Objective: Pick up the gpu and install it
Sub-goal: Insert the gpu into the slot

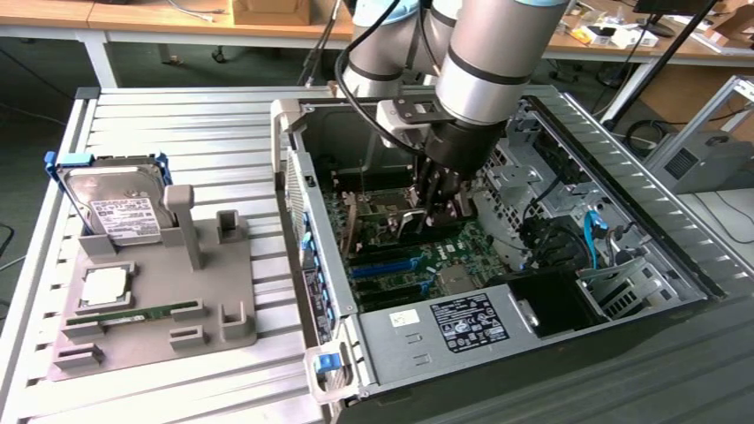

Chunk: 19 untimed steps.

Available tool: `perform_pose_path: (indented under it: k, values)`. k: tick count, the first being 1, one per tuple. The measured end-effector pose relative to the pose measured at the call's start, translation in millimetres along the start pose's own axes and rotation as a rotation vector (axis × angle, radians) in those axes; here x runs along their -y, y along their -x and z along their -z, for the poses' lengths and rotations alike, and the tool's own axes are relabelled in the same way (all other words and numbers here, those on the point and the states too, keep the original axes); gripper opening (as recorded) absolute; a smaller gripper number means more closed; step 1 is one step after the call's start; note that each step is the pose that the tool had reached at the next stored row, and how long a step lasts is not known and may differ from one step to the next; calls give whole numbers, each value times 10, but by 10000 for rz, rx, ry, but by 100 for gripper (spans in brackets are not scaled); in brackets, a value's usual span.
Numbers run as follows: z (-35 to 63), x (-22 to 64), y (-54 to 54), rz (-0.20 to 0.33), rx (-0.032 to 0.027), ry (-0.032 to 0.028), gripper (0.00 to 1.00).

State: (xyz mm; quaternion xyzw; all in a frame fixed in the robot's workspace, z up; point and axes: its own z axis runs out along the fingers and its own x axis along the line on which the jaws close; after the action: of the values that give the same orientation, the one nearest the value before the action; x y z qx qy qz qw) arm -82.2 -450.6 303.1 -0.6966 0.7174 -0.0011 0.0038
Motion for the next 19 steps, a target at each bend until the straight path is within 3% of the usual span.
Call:
perform_pose_path:
  k: [7,19]
  values:
    - [-7,-1,-48,-1,3,-1,27]
    - [-169,-13,-50,1,0,-2,27]
